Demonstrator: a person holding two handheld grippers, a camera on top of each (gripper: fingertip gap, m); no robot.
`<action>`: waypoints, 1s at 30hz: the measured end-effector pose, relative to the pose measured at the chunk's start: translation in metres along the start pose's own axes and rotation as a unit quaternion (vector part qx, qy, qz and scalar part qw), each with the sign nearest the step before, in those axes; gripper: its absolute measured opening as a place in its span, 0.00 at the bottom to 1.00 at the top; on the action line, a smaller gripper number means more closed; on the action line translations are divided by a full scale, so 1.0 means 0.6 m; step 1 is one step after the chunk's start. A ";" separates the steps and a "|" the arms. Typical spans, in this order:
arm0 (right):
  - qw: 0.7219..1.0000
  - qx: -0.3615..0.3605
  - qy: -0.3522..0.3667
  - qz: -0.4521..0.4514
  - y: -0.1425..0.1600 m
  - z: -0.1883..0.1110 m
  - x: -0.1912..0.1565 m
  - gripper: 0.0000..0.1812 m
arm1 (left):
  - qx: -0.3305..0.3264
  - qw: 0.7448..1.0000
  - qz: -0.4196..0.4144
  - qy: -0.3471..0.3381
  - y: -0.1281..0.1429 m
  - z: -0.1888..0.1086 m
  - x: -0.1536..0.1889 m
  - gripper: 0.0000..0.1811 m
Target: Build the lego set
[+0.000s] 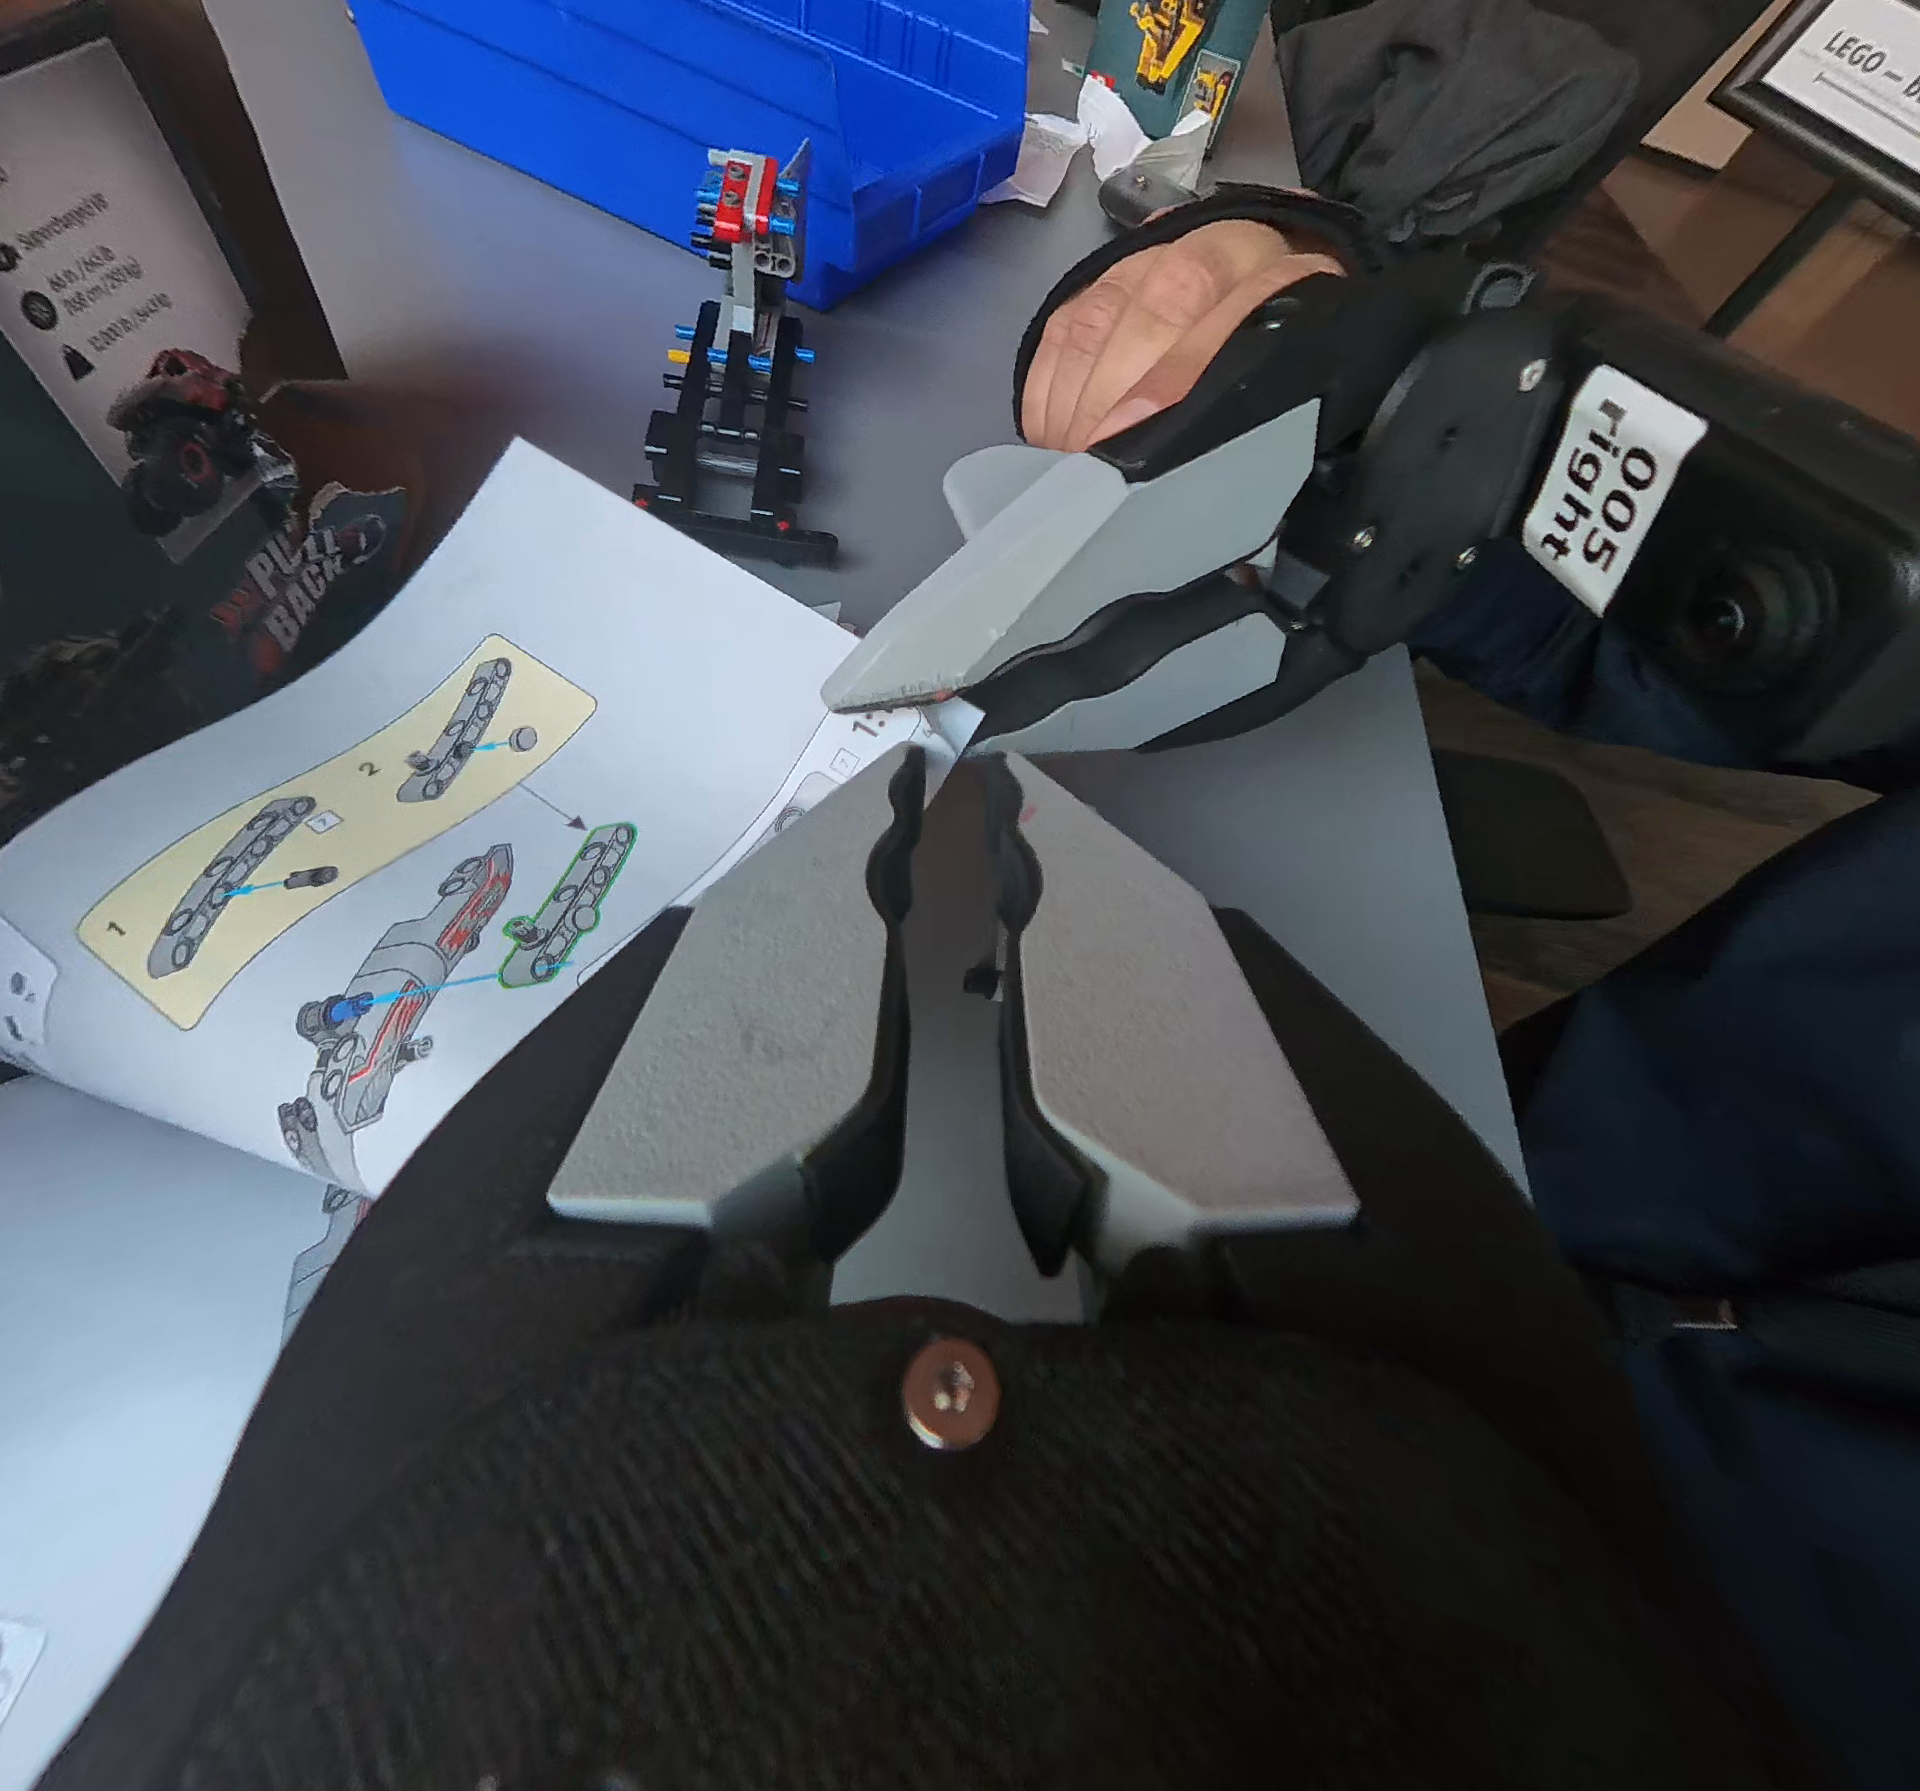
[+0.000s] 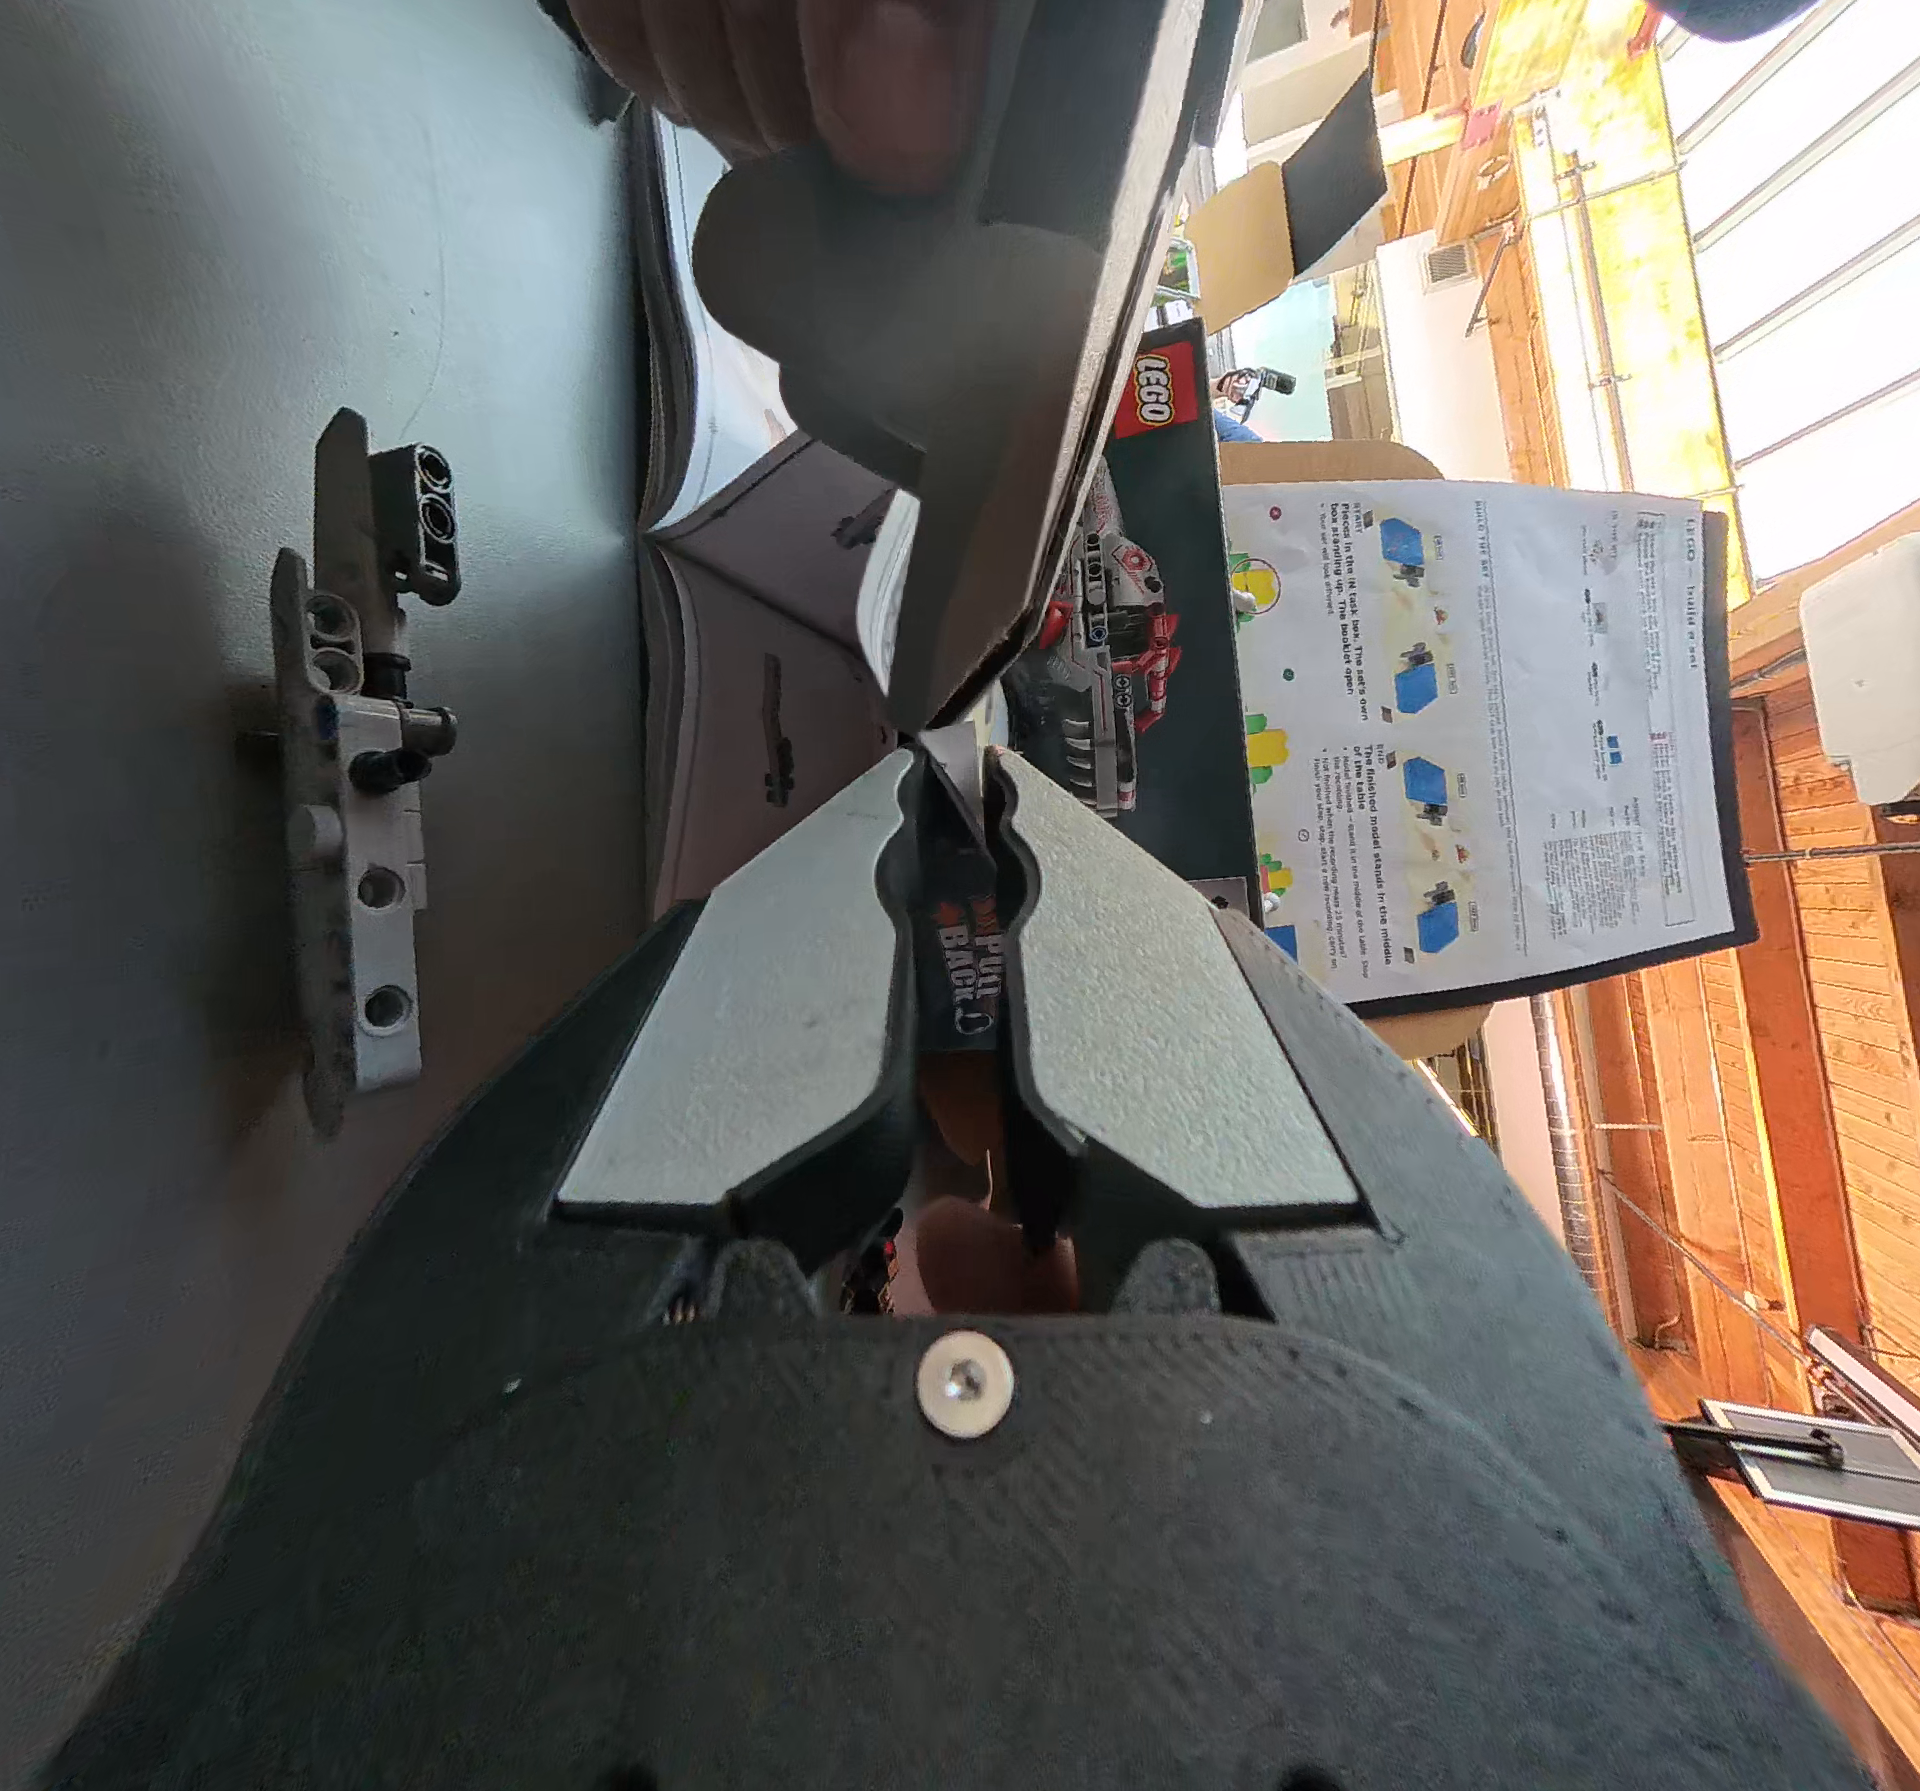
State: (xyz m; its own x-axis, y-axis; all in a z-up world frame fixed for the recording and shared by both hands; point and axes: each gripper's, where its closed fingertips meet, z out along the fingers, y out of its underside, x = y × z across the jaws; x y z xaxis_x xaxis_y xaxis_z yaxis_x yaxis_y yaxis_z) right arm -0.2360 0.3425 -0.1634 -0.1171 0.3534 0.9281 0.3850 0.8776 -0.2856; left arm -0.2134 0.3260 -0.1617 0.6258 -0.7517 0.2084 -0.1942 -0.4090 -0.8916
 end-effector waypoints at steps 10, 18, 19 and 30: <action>1.000 -0.001 -0.010 -0.009 -0.001 0.002 -0.010 0.03 | 0.013 0.998 -0.051 0.027 0.000 0.005 -0.003 0.04; 1.000 -0.006 -0.011 -0.006 0.004 0.005 -0.010 0.03 | 0.018 0.998 -0.064 0.006 0.000 0.008 -0.014 0.00; 1.000 -0.007 -0.011 -0.006 0.005 0.005 -0.010 0.03 | 0.020 0.998 -0.066 0.005 -0.001 0.009 -0.016 0.00; 1.000 -0.012 -0.009 0.008 0.016 0.005 -0.002 0.06 | 0.033 0.997 -0.071 -0.003 -0.007 0.003 -0.023 0.00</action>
State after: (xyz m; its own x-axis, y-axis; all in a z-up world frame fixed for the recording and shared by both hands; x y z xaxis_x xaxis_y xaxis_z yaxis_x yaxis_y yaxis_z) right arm -0.2350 0.3515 -0.1683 -0.1266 0.3732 0.9191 0.4086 0.8639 -0.2945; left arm -0.2200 0.3386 -0.1616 0.6483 -0.6851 0.3323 -0.0525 -0.4756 -0.8781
